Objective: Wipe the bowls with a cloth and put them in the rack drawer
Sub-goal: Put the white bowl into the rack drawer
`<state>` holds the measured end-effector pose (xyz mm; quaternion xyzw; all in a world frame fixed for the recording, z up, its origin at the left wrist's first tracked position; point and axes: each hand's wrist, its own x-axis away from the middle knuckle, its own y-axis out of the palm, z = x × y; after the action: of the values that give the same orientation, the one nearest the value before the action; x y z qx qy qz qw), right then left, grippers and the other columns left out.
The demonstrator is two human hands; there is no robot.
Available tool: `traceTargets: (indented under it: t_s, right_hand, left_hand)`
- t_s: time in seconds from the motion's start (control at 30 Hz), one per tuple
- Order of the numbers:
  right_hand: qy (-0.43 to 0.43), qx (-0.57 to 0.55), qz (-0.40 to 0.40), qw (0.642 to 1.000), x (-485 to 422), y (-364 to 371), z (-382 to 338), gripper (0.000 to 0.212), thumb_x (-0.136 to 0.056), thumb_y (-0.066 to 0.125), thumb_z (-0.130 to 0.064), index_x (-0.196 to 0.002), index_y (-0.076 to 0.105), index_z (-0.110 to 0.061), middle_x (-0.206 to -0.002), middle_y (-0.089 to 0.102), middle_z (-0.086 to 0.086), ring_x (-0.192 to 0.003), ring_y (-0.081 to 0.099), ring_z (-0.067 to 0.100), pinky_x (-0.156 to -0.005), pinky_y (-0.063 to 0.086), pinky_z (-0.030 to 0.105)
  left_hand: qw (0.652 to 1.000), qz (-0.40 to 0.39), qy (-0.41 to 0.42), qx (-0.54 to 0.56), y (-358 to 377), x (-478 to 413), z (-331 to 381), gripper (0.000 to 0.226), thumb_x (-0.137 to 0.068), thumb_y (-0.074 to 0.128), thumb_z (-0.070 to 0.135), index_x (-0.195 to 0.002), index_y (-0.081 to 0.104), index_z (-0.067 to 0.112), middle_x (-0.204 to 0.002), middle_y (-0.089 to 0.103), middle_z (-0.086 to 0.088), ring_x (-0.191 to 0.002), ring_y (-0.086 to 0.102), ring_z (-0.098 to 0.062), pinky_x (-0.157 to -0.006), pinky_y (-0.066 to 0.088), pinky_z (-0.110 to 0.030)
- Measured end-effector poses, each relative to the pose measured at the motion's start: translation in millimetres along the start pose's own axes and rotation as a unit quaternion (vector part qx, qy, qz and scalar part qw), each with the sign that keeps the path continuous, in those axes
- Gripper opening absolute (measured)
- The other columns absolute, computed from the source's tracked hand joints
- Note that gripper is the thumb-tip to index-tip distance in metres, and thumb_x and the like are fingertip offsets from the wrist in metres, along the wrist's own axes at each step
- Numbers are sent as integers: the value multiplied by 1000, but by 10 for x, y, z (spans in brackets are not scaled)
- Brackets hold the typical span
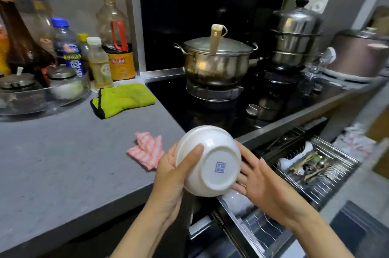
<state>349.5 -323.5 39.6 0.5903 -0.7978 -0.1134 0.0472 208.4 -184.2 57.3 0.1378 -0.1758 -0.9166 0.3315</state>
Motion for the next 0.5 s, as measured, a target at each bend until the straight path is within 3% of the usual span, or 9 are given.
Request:
traceTargets:
  t_s: [0.07, 0.17, 0.23, 0.33, 0.43, 0.5]
  right_hand:
    - [11, -39, 37, 999, 185, -265, 55, 84, -74, 75, -55, -142, 45, -18, -140, 53, 9, -127, 53, 26, -98, 47, 33]
    - [32, -59, 86, 994, 380, -634, 161, 76, -63, 83, -53, -128, 61, -21, -129, 60, 14, -116, 58, 29, -94, 50, 37]
    - [32, -73, 121, 989, 483, -890, 241, 78, -56, 89, -49, -124, 64, -21, -124, 61, 15, -111, 53, 34, -91, 48, 40]
    - [18, -106, 169, 980, 615, -1306, 315, 81, -52, 92, -44, -124, 64, -21, -124, 56, 19, -113, 42, 34, -95, 41, 47]
    - [7, -113, 200, 973, 679, -1764, 375, 84, -55, 91, -42, -130, 60, -23, -133, 51, 21, -116, 44, 34, -97, 43, 46]
    - [13, -90, 219, 971, 674, -2054, 391, 81, -55, 91, -43, -128, 62, -22, -128, 58, 16, -109, 54, 29, -88, 53, 37]
  left_hand:
    - [999, -23, -43, 17, 208, -58, -242, 79, -40, 87, 60, -106, 72, 19, -104, 73, -11, -92, 68, -18, -78, 56, -27]
    - [993, -44, -102, 25, 495, -160, -621, 95, -37, 86, 63, -115, 66, 13, -107, 72, -14, -94, 68, -21, -81, 55, -31]
    - [990, -69, -123, -3, 662, -240, -891, 85, -48, 82, 63, -115, 66, 13, -106, 72, -12, -96, 68, -22, -81, 55, -30]
    - [979, -137, -139, -61, 882, -411, -1264, 57, -82, 59, 60, -112, 66, 13, -102, 74, -7, -92, 69, -14, -73, 54, -21]
    - [962, -176, -154, -140, 1055, -680, -1684, 55, -76, 43, 54, -102, 67, 12, -95, 73, -8, -84, 67, -8, -74, 54, -19]
    - [953, -185, -165, -175, 1113, -890, -2023, 52, -73, 44, 57, -99, 66, 18, -94, 69, -2, -83, 64, -6, -72, 53, -19]
